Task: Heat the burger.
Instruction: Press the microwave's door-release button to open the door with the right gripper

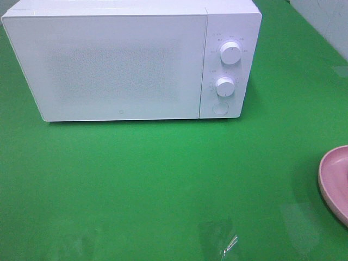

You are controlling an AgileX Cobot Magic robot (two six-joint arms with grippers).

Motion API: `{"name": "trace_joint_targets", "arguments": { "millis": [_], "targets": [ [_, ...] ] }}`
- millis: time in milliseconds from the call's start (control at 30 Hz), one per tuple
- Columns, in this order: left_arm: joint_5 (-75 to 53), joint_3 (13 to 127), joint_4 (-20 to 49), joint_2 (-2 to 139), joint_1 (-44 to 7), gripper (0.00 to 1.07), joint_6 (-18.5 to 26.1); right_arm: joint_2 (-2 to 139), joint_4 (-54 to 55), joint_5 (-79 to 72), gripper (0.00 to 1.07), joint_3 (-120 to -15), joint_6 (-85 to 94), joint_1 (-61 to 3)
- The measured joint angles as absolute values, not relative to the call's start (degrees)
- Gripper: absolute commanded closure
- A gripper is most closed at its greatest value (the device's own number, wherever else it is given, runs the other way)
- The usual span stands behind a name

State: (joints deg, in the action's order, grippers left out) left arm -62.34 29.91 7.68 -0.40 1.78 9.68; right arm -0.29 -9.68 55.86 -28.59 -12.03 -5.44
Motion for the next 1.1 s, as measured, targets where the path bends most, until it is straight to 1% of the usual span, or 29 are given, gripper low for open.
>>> {"name": "trace_joint_targets", "arguments": {
  "millis": [733, 933, 1000, 1100],
  "targets": [
    [-62.3, 29.9, 7.7, -0.4, 1.8, 0.09, 9.7, 0.0, -9.7, 54.7, 0.32, -29.1, -12.0, -5.4],
    [-62.3, 29.9, 7.7, -0.4, 1.8, 0.09, 9.7, 4.3, -9.7, 51.1, 0.32, -29.7, -12.0, -5.4],
    [-62.3, 29.9, 7.7, -0.4, 1.8, 0.09, 9.7, 8.9, -9.7, 48.4, 0.32, -29.7, -12.0, -5.4],
    [-62.3, 29.9, 7.7, -0.4, 1.8, 0.09, 9.7, 10.1, -9.7, 47.7, 0.32, -29.7, -12.0, -5.4]
  ]
}}
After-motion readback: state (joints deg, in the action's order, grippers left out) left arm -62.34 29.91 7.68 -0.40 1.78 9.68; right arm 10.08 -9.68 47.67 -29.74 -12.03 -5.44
